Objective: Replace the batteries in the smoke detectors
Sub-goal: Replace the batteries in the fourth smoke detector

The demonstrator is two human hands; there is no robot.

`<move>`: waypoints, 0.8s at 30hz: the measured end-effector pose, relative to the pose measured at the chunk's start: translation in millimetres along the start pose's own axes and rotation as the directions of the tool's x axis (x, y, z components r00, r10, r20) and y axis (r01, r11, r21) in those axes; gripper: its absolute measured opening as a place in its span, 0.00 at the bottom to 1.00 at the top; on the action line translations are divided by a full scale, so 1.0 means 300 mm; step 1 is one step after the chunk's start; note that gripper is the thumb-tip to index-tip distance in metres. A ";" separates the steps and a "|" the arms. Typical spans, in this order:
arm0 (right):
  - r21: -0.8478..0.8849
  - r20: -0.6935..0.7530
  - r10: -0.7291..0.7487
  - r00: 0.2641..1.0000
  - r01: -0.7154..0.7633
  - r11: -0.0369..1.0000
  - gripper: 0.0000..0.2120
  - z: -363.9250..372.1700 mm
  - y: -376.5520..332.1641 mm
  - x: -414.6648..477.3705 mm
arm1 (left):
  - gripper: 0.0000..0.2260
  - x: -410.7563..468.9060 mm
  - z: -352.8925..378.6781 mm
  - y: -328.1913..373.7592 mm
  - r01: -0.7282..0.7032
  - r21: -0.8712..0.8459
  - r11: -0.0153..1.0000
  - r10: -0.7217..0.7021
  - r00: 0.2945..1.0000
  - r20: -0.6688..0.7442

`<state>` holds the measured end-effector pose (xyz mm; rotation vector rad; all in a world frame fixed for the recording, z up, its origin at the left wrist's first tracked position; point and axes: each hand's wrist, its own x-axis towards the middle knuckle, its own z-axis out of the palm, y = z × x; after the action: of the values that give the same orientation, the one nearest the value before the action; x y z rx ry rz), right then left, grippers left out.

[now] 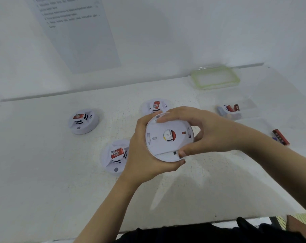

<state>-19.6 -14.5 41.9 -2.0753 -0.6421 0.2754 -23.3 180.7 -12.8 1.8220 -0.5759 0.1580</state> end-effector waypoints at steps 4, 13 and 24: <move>0.044 0.023 0.000 1.000 -0.001 0.999 0.34 0.005 -0.003 0.009 | 0.42 -0.006 -0.001 0.004 0.029 -0.031 0.999 -0.029 1.000 0.011; 0.078 0.042 0.026 0.999 -0.029 0.997 0.31 0.048 -0.035 0.025 | 0.42 -0.016 -0.003 0.032 0.025 -0.078 0.997 -0.022 0.999 0.044; 0.059 0.138 0.049 0.989 -0.058 0.997 0.31 0.025 -0.036 0.026 | 0.43 -0.031 -0.001 0.044 0.052 -0.029 0.998 -0.050 0.996 0.068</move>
<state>-19.9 -0.1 47.1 -2.0273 -0.6518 0.4661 -37.5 180.8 -5.1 1.8159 -0.5754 0.0526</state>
